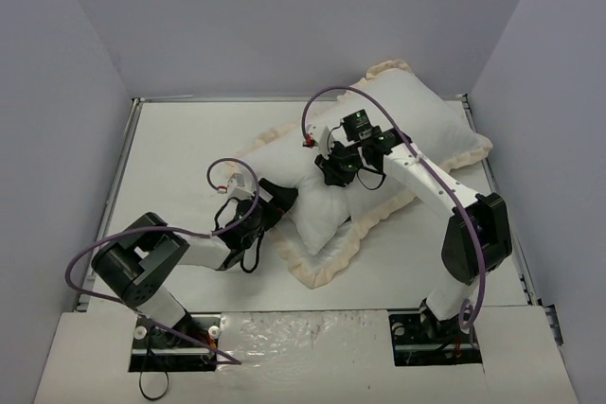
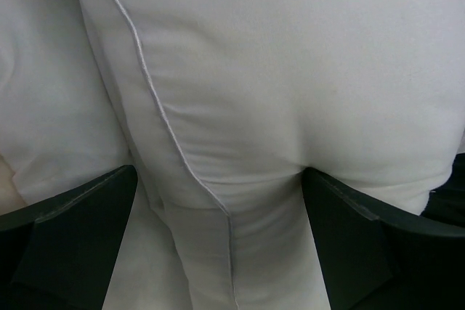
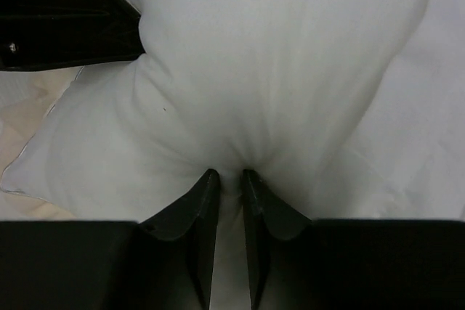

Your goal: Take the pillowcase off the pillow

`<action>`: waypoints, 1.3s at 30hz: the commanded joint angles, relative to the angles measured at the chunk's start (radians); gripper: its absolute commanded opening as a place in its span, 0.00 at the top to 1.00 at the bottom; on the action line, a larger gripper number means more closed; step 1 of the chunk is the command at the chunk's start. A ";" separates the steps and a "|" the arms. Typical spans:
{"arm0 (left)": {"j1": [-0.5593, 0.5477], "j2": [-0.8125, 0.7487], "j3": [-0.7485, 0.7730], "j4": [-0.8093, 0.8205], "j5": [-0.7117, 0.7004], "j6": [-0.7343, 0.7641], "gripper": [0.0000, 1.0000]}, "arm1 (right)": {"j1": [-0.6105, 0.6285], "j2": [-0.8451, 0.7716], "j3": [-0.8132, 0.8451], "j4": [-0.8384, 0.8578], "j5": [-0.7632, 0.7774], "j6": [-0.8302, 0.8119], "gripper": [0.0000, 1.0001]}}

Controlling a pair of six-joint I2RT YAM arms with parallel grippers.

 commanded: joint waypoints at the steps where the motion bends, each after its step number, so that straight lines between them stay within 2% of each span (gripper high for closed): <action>1: 0.007 0.054 0.054 0.151 -0.002 -0.038 0.03 | 0.028 0.041 -0.045 -0.010 0.069 0.019 0.86; 3: 0.007 0.090 0.068 0.180 -0.002 -0.054 0.00 | 0.045 0.064 -0.065 -0.010 0.058 0.029 0.90; 8: 0.006 0.133 0.097 0.224 0.009 -0.063 0.15 | 0.071 0.100 -0.097 -0.007 0.026 0.052 0.94; 9: 0.006 0.135 0.099 0.225 0.009 -0.066 0.23 | 0.071 0.105 -0.103 -0.004 0.020 0.060 0.94; 12: 0.007 0.144 0.096 0.264 0.011 -0.063 0.39 | 0.071 0.108 -0.105 -0.005 0.000 0.063 0.95; 13: 0.007 0.146 0.093 0.292 0.014 -0.063 0.49 | 0.070 0.104 -0.102 -0.005 -0.005 0.063 0.95; 15: 0.010 0.152 0.087 0.323 0.017 -0.063 0.59 | 0.070 0.096 -0.099 -0.010 -0.025 0.061 0.95; 16: 0.013 0.152 0.085 0.344 0.024 -0.063 0.68 | 0.070 0.087 -0.093 -0.011 -0.032 0.060 0.95; 17: 0.016 0.150 0.084 0.353 0.031 -0.063 0.73 | 0.070 0.081 -0.089 -0.011 -0.038 0.058 0.95; 19: 0.032 0.138 0.076 0.376 0.043 -0.060 0.81 | 0.068 0.056 -0.082 -0.014 -0.057 0.052 0.93; 20: 0.038 0.127 0.073 0.378 0.057 -0.060 0.92 | 0.067 0.047 -0.067 -0.025 -0.063 0.045 0.91; 21: 0.050 0.114 0.068 0.376 0.067 -0.060 0.97 | 0.063 0.039 -0.054 -0.036 -0.071 0.035 0.89; 24: 0.119 0.016 0.047 0.320 0.115 -0.043 0.98 | 0.027 -0.016 0.025 -0.091 -0.124 0.002 0.75; 25: 0.169 -0.068 0.047 0.230 0.132 -0.031 0.98 | -0.010 -0.042 0.054 -0.108 -0.140 -0.001 0.72; 26: 0.196 -0.119 0.053 0.161 0.147 0.009 0.98 | -0.033 -0.053 0.114 -0.131 -0.144 0.008 0.62; 27: 0.220 -0.168 0.065 0.005 0.175 0.039 0.98 | -0.061 -0.061 0.145 -0.143 -0.150 0.017 0.57; 28: 0.243 -0.267 0.079 -0.075 0.185 0.070 0.98 | -0.131 -0.074 0.176 -0.151 -0.176 0.028 0.49; 30: 0.314 -0.351 0.135 -0.233 0.196 0.154 0.98 | -0.200 -0.085 0.235 -0.159 -0.195 0.071 0.42; 31: 0.341 -0.406 0.148 -0.343 0.233 0.171 0.98 | -0.238 -0.096 0.246 -0.159 -0.206 0.083 0.36; 33: 0.438 -0.446 0.171 -0.462 0.277 0.204 0.98 | -0.340 -0.097 0.260 -0.157 -0.213 0.115 0.32; 36: 0.553 -0.495 0.188 -0.577 0.345 0.225 0.98 | -0.468 -0.088 0.225 -0.153 -0.200 0.132 0.22; 37: 0.578 -0.511 0.189 -0.596 0.368 0.227 0.98 | -0.495 -0.087 0.208 -0.151 -0.210 0.123 0.15; 39: 0.633 -0.526 0.197 -0.627 0.388 0.228 0.98 | -0.591 -0.071 0.168 -0.154 -0.218 0.074 0.11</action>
